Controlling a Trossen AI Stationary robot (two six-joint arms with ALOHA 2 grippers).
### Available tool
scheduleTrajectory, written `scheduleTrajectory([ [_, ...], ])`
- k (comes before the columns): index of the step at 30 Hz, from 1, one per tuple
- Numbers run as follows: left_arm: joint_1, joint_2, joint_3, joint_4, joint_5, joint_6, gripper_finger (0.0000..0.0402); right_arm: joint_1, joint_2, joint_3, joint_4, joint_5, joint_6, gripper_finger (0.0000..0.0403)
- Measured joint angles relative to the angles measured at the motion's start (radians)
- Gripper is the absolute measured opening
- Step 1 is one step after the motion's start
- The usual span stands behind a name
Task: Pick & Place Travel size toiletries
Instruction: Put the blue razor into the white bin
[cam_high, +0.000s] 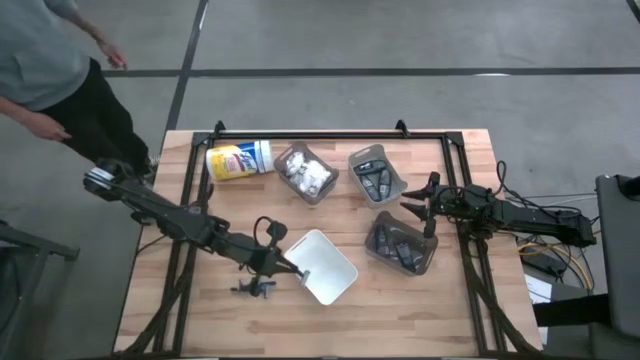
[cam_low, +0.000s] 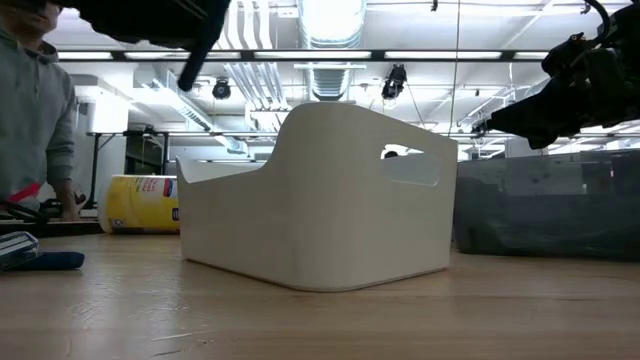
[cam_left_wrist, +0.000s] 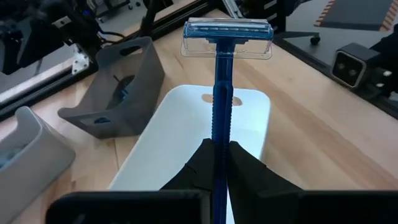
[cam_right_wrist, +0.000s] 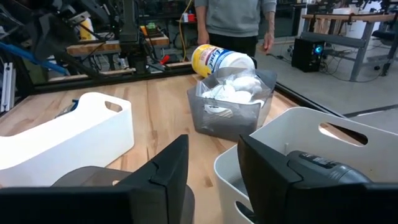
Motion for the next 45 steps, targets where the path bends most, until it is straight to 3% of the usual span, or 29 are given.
scheduleTrajectory([
  [16,0.077,0.118,0.0,0.158,-0.017,0.016,0.0021,0.0,0.0,0.0,0.0,0.0,0.005,0.0175],
  [25,0.122,0.226,0.004,0.229,-0.024,-0.174,0.0047,0.0,0.0,0.0,0.0,0.0,0.003,0.0192],
  [32,0.129,0.274,0.011,0.239,-0.024,-0.208,0.0048,0.0,0.0,0.0,0.0,0.0,0.003,0.02],
  [40,0.134,0.274,0.043,0.242,-0.126,-0.263,0.0061,0.0,0.0,0.0,0.0,0.0,0.001,0.0189],
  [45,0.134,0.274,0.06,0.242,-0.13,-0.246,0.0084,0.0,0.0,0.0,0.0,0.0,0.004,0.0174],
])
